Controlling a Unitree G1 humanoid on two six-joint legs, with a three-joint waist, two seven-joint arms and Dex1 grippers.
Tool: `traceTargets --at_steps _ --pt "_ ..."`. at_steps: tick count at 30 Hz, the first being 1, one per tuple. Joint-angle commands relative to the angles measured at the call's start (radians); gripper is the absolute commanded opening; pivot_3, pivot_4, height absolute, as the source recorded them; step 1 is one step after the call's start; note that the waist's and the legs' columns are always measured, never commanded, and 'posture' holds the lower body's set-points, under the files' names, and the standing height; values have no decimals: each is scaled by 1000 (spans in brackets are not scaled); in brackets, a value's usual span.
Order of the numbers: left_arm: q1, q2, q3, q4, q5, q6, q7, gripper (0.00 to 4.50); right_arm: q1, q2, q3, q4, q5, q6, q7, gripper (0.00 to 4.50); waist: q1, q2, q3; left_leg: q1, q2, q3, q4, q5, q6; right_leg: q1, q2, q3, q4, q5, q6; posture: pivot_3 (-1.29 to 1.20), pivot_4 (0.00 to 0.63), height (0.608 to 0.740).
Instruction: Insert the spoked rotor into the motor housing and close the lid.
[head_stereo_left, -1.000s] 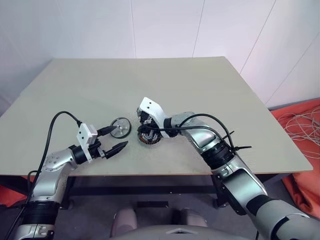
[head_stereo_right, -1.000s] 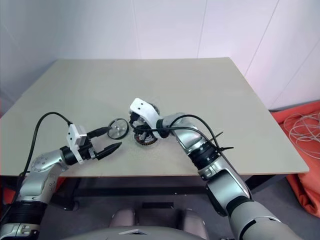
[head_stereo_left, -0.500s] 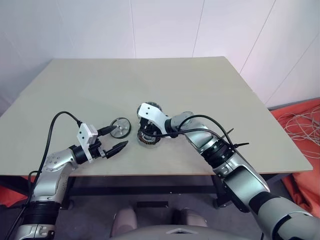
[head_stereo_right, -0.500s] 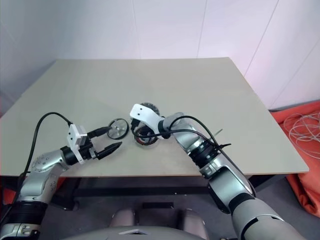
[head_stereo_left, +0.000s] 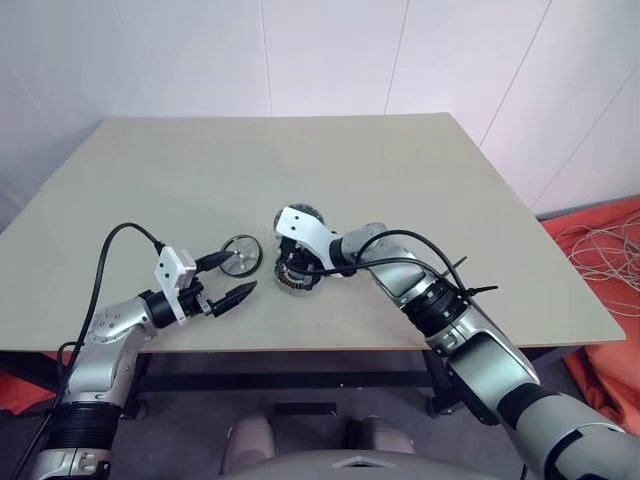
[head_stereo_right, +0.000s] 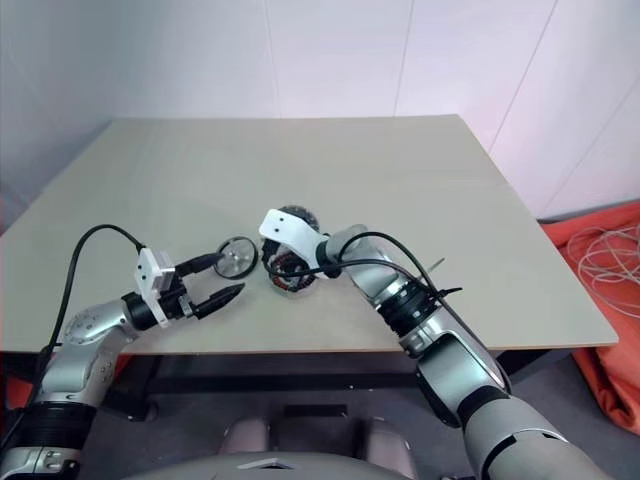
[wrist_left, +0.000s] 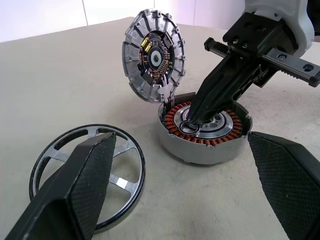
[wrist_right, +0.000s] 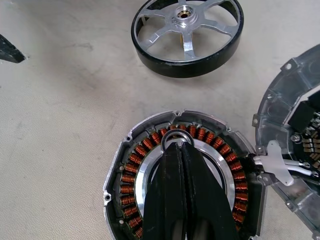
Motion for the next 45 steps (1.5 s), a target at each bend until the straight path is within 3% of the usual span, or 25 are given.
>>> traceTargets --at_steps 1,22,45 --pt "-19 -2 1 -16 -4 -15 1 4500 -25 3 -8 -48 -6 -12 1 23 -1 0 0 0 0 0 0 0 0 0 0 0 0 0 0 0 0 740" --pt "-28 -14 -3 16 8 -34 -5 4500 -62 -38 75 -6 -103 -82 60 23 -1 0 0 0 0 0 0 0 0 0 0 0 1 0 0 0 0 740" --pt "-46 -14 -3 69 15 -71 -25 4500 -67 -124 53 -19 -149 -106 113 23 2 0 0 1 0 0 2 0 0 2 0 0 1 0 0 0 0 740"
